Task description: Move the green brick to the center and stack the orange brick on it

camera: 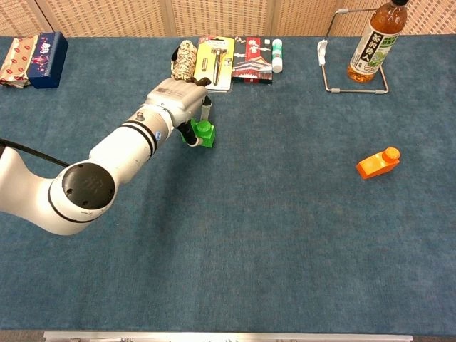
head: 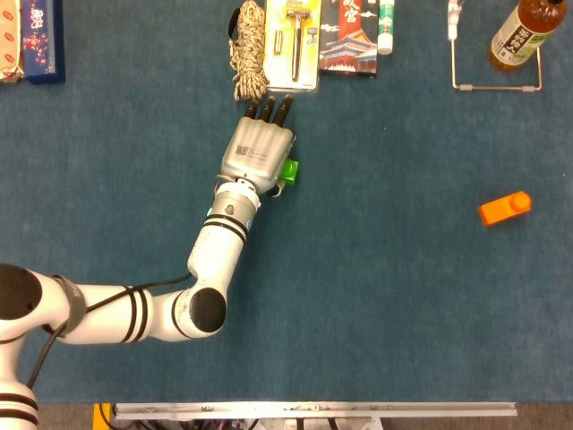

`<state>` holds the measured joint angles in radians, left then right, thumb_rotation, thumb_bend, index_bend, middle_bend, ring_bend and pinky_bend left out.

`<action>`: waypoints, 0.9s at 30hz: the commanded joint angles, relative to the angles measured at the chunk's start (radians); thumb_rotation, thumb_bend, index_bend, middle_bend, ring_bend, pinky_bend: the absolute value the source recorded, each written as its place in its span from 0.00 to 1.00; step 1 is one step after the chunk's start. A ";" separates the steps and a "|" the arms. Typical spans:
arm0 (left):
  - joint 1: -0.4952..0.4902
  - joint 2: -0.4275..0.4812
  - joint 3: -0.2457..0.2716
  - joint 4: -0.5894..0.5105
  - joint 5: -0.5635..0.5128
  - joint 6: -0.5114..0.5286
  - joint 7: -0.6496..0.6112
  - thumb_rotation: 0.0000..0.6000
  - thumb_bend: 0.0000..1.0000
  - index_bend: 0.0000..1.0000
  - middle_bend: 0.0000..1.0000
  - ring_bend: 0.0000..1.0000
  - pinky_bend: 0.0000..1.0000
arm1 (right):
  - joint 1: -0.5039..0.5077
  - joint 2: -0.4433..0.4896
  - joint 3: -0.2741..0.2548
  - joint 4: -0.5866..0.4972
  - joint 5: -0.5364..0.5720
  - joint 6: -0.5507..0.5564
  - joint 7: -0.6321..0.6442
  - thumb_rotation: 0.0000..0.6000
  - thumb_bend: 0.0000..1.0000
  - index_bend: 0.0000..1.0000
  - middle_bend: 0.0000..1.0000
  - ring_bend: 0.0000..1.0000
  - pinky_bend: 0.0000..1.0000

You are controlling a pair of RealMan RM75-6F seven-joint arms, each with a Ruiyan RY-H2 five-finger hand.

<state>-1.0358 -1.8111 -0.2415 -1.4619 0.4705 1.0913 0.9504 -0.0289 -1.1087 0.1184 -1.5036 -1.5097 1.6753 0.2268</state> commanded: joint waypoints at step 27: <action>-0.034 0.052 -0.001 -0.179 -0.077 0.129 0.108 1.00 0.29 0.03 0.00 0.00 0.09 | 0.016 0.001 0.002 -0.017 0.008 -0.041 -0.043 1.00 0.00 0.34 0.38 0.20 0.20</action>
<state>-1.0780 -1.7896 -0.2502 -1.5861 0.3798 1.1902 1.0507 -0.0137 -1.1075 0.1204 -1.5195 -1.5015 1.6348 0.1846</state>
